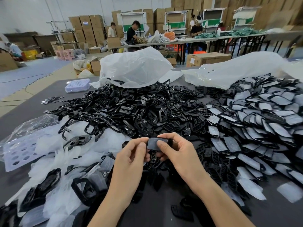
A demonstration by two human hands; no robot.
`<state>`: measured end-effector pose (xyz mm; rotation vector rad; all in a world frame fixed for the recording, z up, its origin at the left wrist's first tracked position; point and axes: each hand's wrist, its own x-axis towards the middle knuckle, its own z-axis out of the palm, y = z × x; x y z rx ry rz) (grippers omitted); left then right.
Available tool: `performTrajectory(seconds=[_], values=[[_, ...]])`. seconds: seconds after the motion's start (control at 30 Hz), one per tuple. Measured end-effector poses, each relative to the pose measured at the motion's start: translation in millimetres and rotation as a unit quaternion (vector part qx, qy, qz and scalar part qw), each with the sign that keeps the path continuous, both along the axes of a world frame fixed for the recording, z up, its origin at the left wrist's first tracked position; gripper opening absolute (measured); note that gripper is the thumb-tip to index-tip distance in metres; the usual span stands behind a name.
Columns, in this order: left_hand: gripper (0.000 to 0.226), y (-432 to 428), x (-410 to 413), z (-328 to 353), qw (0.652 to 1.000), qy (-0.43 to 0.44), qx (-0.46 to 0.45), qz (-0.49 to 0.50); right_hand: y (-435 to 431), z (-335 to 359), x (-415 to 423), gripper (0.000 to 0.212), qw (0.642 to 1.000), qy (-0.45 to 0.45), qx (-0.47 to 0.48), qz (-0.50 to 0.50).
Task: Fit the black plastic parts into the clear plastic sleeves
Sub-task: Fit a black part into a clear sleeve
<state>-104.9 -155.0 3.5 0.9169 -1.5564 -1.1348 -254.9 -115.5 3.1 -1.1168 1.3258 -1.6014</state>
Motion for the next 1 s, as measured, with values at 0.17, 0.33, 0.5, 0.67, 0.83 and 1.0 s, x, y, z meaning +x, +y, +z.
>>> performTrajectory(seconds=[0.17,0.33,0.5,0.67,0.83,1.0], values=[[0.015,0.7,-1.4,-0.7,0.999,-0.033,-0.016,0.02,0.1,-2.6,1.0,0.014,1.0,0.03,-0.001,0.009],[0.013,2.0,-2.8,-2.0,0.999,-0.047,-0.02,0.01,1.6,-2.2,3.8,0.012,0.998,0.048,-0.005,0.032],[0.021,7.0,-2.7,0.9,0.999,-0.035,-0.029,-0.008,1.7,-2.0,1.9,0.013,0.999,0.045,-0.01,0.026],[0.022,10.4,-2.9,3.3,0.999,-0.038,-0.029,-0.005,1.2,-4.0,-1.6,0.014,0.998,0.044,0.005,0.036],[0.019,9.8,-3.2,0.8,0.998,-0.061,-0.024,0.0,0.1,-4.0,-2.7,0.018,0.998,0.031,0.014,0.043],[0.018,7.3,-3.4,1.0,0.998,-0.065,-0.019,0.0,0.6,-2.4,-2.2,0.02,0.999,0.022,0.017,0.045]])
